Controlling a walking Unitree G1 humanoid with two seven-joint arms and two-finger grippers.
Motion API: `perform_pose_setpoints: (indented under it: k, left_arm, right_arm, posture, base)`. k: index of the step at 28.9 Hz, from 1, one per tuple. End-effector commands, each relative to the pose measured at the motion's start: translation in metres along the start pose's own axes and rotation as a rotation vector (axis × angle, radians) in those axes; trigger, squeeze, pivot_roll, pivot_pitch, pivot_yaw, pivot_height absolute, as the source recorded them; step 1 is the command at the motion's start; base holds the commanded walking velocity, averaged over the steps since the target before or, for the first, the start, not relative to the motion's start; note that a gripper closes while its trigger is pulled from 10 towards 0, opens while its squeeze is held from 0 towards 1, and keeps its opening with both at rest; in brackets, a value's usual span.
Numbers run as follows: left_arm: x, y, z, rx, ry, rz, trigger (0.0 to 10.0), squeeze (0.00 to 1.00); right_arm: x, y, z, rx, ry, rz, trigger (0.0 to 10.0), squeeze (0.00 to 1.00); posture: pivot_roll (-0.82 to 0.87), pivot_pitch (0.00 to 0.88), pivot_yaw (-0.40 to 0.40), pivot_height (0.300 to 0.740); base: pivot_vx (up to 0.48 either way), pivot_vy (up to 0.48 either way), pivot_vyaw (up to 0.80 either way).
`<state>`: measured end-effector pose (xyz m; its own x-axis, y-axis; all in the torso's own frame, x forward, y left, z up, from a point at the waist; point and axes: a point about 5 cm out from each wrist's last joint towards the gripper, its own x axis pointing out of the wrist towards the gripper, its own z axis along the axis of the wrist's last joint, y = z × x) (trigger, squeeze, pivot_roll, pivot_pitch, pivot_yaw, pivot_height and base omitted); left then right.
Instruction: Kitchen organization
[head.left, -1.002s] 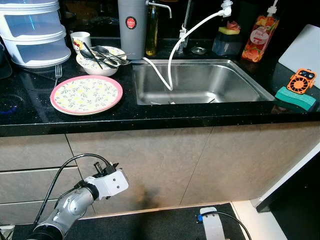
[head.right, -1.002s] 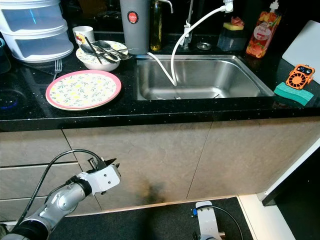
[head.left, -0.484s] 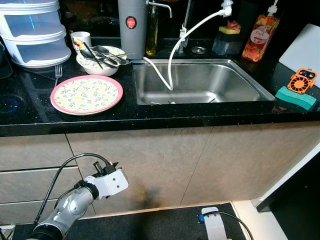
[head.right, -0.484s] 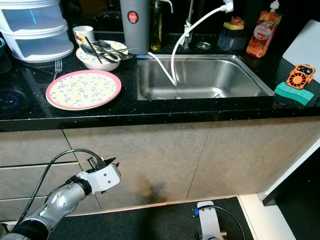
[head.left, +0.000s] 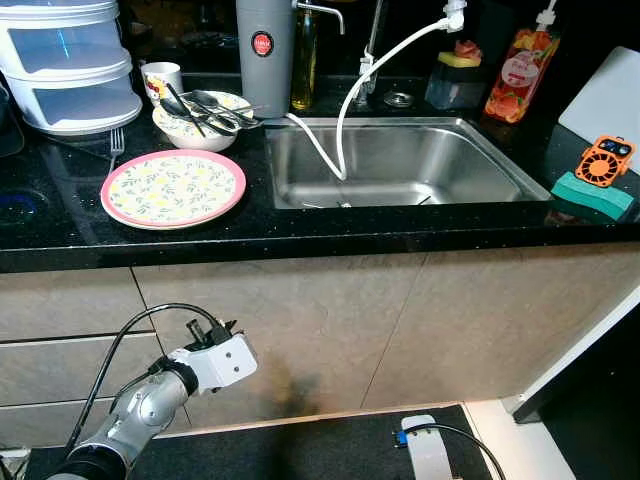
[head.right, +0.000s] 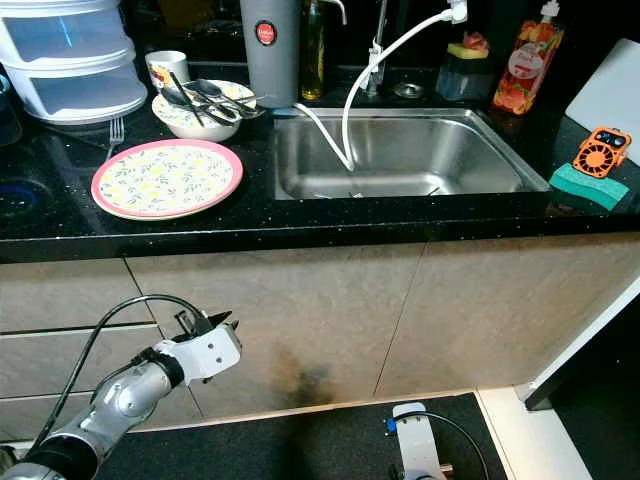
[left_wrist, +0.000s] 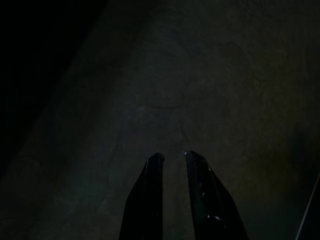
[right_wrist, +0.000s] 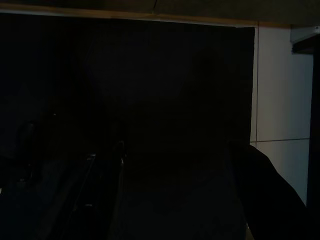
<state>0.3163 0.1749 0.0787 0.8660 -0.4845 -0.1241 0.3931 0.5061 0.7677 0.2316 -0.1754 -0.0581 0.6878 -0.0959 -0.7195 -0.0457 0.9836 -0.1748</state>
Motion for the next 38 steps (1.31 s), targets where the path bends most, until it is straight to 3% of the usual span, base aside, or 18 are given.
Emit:
perform_pose_setpoints:
  k: [1, 38]
  left_arm:
    - [-0.0020, -0.0035, -0.0044, 0.018, 0.025, -0.025, 10.0, 0.00]
    - [-0.0017, -0.0025, -0.0050, 0.027, 0.026, -0.024, 10.0, 0.00]
  right_arm:
    - [-0.0011, 0.0007, -0.0070, -0.006, 0.029, 0.007, 10.0, 0.00]
    - [-0.0009, 0.0024, -0.0062, -0.007, 0.031, 0.008, 10.0, 0.00]
  posture:
    - [0.07, 0.154, -0.038, 0.740]
    - [0.07, 0.158, -0.036, 0.740]
  base:
    - [0.000, 0.000, 0.00]
    - [0.000, 0.000, 0.00]
